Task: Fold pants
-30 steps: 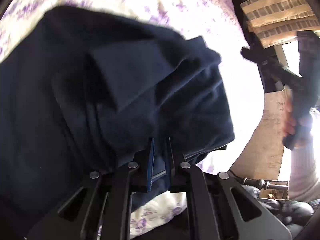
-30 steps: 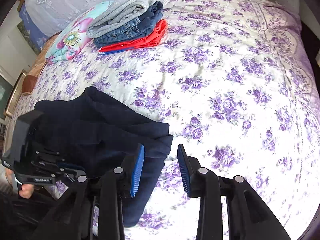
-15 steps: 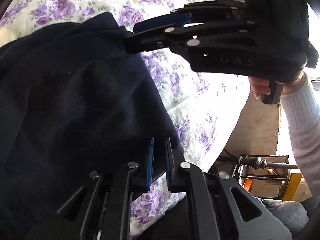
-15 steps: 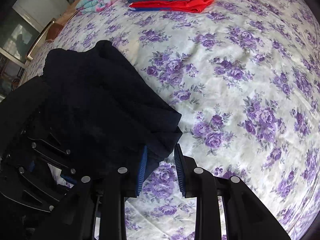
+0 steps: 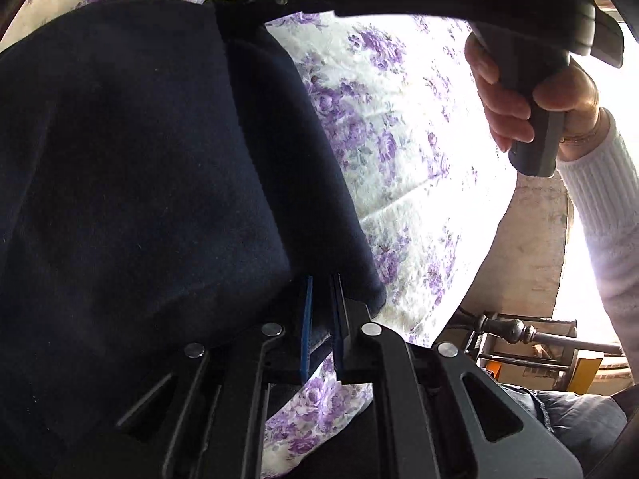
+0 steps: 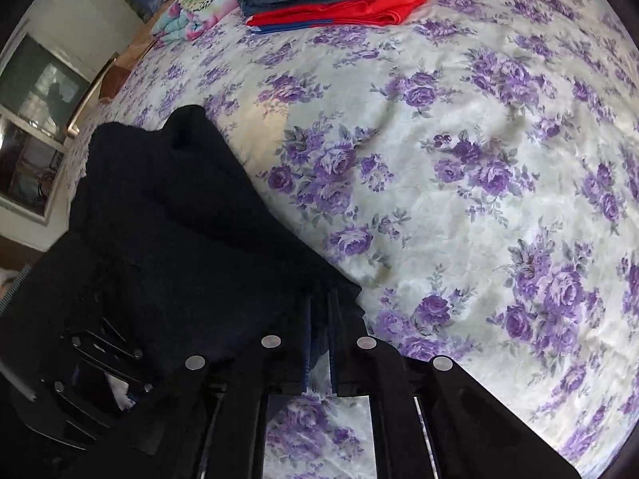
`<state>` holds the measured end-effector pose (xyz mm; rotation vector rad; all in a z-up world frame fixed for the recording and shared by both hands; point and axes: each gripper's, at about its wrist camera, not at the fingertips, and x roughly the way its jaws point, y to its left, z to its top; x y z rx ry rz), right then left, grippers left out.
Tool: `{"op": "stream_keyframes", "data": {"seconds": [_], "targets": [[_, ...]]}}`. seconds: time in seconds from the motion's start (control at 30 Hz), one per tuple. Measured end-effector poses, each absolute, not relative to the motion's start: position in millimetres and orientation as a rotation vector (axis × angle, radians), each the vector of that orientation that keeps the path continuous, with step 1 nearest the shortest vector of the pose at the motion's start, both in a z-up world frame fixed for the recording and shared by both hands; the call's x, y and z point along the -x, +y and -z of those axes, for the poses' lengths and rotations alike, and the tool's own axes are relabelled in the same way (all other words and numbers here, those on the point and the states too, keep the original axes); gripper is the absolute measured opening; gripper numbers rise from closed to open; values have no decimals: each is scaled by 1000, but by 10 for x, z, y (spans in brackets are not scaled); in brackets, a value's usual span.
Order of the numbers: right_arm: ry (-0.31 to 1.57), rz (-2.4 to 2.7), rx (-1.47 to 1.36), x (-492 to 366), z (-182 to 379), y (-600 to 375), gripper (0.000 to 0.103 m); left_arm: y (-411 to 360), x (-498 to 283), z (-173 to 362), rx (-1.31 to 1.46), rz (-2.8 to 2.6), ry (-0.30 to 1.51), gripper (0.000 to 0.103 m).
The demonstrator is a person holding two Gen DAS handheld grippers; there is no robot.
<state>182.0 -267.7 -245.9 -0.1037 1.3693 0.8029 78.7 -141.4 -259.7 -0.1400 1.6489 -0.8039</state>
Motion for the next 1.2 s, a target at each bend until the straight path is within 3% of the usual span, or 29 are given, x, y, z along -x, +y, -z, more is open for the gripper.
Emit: {"op": "stream_keyframes", "data": {"seconds": [0.07, 0.23, 0.27, 0.33, 0.4, 0.43, 0.6, 0.73, 0.93, 1.2], "targets": [[1409, -784, 53, -1868, 2421, -2775, 10, -1329, -807, 2561, 168, 799, 1647, 9], [1337, -666, 236, -1646, 1927, -2693, 16, -787, -851, 2077, 265, 764, 1506, 9], [1308, -640, 255, -1598, 1802, -2667, 18, -582, -838, 1938, 297, 736, 1458, 13], [1240, -552, 299, -1488, 1559, -2598, 31, -143, -776, 1716, 345, 650, 1382, 32], [1179, -473, 286, -1371, 1353, -2522, 33, 412, -628, 1526, 394, 509, 1293, 56], [1176, -465, 233, -1301, 1297, -2469, 33, 722, -513, 1463, 425, 430, 1256, 59], [1227, -555, 47, -868, 1494, -1855, 33, 2043, 96, 1454, 571, 51, 1207, 61], [1225, -647, 49, -588, 1721, -1209, 33, 2635, 519, 1610, 667, -115, 1224, 63], [1343, -620, 293, -438, 2302, -563, 32, 2739, 712, 1899, 787, -166, 1230, 68], [1280, -582, 410, -315, 2291, -358, 33, 2857, 341, 2305, 943, -127, 1189, 72]]}}
